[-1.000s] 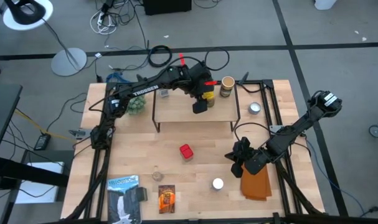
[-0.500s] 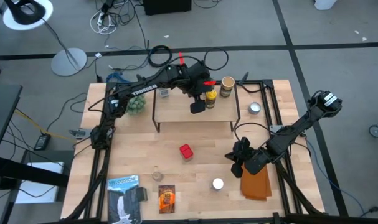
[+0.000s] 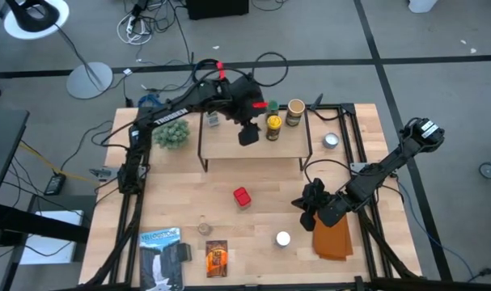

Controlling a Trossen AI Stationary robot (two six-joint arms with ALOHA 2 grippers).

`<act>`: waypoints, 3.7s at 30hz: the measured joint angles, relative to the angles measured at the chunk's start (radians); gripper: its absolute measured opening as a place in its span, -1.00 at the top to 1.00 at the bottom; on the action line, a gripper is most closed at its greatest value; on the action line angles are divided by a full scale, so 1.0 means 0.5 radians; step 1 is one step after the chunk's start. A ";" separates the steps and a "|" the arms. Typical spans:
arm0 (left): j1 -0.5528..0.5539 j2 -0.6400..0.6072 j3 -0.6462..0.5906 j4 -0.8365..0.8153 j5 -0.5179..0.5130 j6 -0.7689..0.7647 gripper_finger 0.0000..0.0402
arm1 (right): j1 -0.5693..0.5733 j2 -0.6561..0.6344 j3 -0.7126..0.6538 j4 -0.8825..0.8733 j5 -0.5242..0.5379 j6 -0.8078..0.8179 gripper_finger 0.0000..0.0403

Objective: Shelf spices
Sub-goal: Put the red seasoning can onto the shelf

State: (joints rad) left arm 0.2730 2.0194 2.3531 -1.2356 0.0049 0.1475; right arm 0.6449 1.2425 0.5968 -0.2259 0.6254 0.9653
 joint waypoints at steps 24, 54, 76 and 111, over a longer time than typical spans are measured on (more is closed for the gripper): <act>-0.849 -0.219 -0.431 -0.224 -0.324 -0.368 0.99 | 0.092 0.000 0.000 0.062 -0.109 0.110 0.99; -1.283 -1.521 -2.790 0.676 -0.765 -1.619 0.93 | -0.010 0.001 0.000 0.122 -0.021 -0.055 0.97; -1.295 -1.512 -2.852 0.760 -0.788 -1.665 0.93 | -0.171 0.001 0.000 0.152 -0.050 -0.121 0.97; -1.294 -1.511 -2.853 1.174 -0.788 -1.659 0.93 | -0.521 0.201 0.000 1.592 -0.174 -0.787 -0.18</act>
State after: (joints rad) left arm -0.3740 1.2640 0.9264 -0.6484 -0.3891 -0.6819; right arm 0.3842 1.3431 0.5968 0.5700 0.5383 0.5717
